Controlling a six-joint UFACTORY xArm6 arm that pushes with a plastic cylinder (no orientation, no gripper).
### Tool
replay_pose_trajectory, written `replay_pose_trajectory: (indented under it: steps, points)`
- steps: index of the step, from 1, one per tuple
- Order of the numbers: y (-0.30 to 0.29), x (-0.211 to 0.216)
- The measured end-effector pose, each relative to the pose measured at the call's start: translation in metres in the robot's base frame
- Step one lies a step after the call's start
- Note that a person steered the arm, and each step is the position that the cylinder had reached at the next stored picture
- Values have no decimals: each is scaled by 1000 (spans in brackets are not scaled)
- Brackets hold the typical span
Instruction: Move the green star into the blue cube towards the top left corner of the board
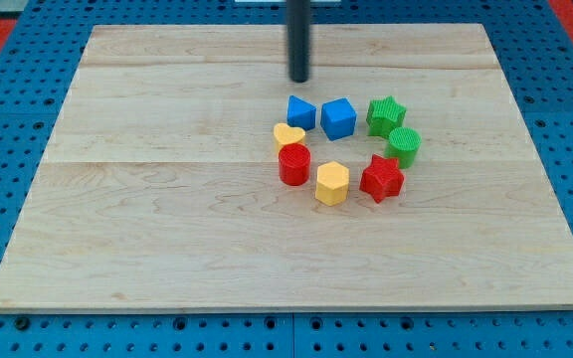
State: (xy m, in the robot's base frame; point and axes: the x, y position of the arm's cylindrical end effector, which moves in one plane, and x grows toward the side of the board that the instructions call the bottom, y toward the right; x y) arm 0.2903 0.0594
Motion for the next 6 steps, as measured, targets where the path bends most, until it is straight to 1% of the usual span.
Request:
replay_pose_trajectory:
  steps: [1, 2, 3, 4, 5, 6]
  points:
    - [142, 25]
    - [124, 79]
    - [45, 105]
    - [-46, 87]
    - [-100, 68]
    - [-114, 31]
